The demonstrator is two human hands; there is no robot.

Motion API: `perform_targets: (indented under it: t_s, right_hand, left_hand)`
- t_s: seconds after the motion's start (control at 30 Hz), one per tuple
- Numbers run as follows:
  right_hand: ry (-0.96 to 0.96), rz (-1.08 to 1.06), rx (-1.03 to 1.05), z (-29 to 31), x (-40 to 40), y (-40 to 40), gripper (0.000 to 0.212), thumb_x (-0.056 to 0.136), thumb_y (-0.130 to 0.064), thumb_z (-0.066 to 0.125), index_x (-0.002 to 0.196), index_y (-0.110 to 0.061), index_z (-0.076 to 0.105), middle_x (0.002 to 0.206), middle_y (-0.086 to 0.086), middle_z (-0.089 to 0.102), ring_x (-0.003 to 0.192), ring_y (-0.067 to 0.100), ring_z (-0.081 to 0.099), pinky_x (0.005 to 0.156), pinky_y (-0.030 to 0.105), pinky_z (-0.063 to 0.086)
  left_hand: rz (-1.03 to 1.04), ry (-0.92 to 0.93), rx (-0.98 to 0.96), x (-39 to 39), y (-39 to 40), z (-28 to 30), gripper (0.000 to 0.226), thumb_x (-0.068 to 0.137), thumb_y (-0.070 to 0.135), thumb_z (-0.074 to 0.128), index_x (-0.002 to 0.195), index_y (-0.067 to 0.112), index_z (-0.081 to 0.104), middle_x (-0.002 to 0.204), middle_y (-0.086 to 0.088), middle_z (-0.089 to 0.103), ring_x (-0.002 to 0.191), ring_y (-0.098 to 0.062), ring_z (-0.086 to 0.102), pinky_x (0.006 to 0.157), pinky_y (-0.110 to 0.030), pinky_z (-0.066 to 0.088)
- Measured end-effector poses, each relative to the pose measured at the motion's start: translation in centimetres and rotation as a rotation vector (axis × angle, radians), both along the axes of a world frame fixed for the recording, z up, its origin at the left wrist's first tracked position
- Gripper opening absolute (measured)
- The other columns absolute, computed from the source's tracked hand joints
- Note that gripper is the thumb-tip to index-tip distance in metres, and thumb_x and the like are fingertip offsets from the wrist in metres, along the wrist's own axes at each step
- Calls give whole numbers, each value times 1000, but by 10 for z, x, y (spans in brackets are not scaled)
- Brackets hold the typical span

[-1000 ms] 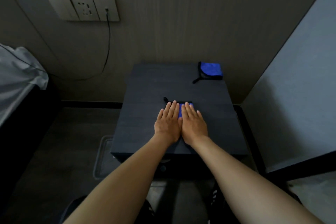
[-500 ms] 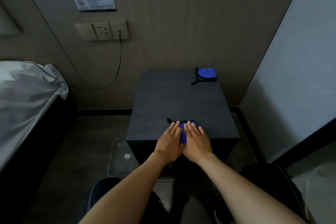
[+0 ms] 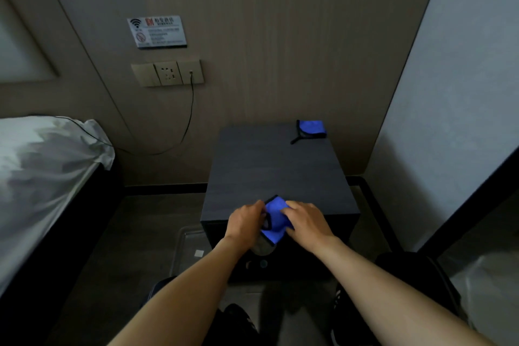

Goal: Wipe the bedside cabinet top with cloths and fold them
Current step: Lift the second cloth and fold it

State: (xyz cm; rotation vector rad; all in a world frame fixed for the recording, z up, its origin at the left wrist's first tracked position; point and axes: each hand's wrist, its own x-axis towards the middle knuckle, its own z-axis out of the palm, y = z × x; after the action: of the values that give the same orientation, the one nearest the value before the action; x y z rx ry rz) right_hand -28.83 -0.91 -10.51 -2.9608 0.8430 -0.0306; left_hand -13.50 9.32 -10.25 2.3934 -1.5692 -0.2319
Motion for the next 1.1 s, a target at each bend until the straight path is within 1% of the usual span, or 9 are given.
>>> perform_targets:
  t_s: [0.2, 0.3, 0.47, 0.53, 0.6, 0.7, 0.9, 1.0, 1.1]
  right_hand:
    - [-113, -38, 434, 33, -3, -7, 75, 76, -47, 70, 143, -37, 38, 142, -6, 49, 126, 21, 52, 98, 43, 48]
    - [-321, -136, 658, 48, 3, -2, 72, 71, -50, 69, 137, -47, 41, 134, -11, 57, 118, 16, 58, 92, 42, 53]
    - [-657, -278, 1169, 60, 15, 2, 43, 88, -15, 72, 128, -15, 56, 125, 9, 66, 111, 20, 65, 87, 29, 55]
    - [-709, -327, 1292, 74, 14, 6, 29, 95, -20, 65, 123, -17, 58, 119, 7, 69, 98, 12, 66, 76, 23, 56]
    - [-695, -411, 1423, 82, 13, 4, 34, 95, -41, 60, 124, -25, 57, 119, 2, 68, 100, 12, 64, 82, 31, 53]
    - [-565, -410, 1402, 85, 10, -6, 50, 83, -67, 60, 124, -40, 55, 125, -8, 60, 117, 11, 55, 95, 41, 44]
    - [-309, -353, 1225, 70, -6, -18, 72, 61, -56, 87, 124, -31, 62, 119, -7, 69, 108, 15, 65, 90, 37, 55]
    - [-233, -315, 1083, 60, -15, -22, 42, 76, -17, 85, 115, -13, 68, 110, 2, 71, 89, 8, 68, 76, 25, 57]
    - [-238, -360, 993, 55, -25, -29, 17, 79, -7, 80, 95, -8, 72, 90, 8, 72, 72, 11, 66, 68, 27, 52]
  left_hand:
    - [-14, 163, -287, 2, -16, 32, 17, 104, 30, 42, 92, 17, 43, 90, -2, 57, 78, -24, 54, 65, -38, 41]
    - [-8, 247, -311, 3, -28, 52, 20, 101, 34, 49, 89, 19, 44, 84, 2, 57, 75, -19, 54, 64, -37, 42]
    - [-16, 247, -353, 2, -38, 77, 34, 102, 42, 47, 79, 17, 50, 75, -1, 58, 75, -29, 61, 60, -36, 37]
    - [7, 250, -323, 8, -41, 84, 39, 100, 49, 49, 80, 16, 52, 77, -4, 63, 75, -29, 62, 60, -37, 40]
    - [-5, 267, -248, 16, -45, 89, 42, 94, 55, 54, 86, 14, 54, 83, -8, 66, 77, -28, 63, 63, -40, 49]
    - [1, 319, -178, 25, -46, 93, 44, 89, 52, 65, 97, 11, 53, 92, -8, 65, 84, -26, 63, 69, -38, 51]
    - [-24, 462, -1, 46, -44, 95, 62, 69, 16, 89, 114, 8, 47, 112, -8, 59, 106, -24, 60, 86, -40, 54]
    - [-13, 454, 72, 55, -40, 97, 52, 69, 2, 79, 109, 8, 47, 107, -9, 57, 98, -23, 59, 77, -38, 55]
    - [57, 399, 66, 70, -35, 96, 30, 72, 3, 68, 95, 12, 51, 99, -11, 61, 94, -27, 63, 76, -42, 54]
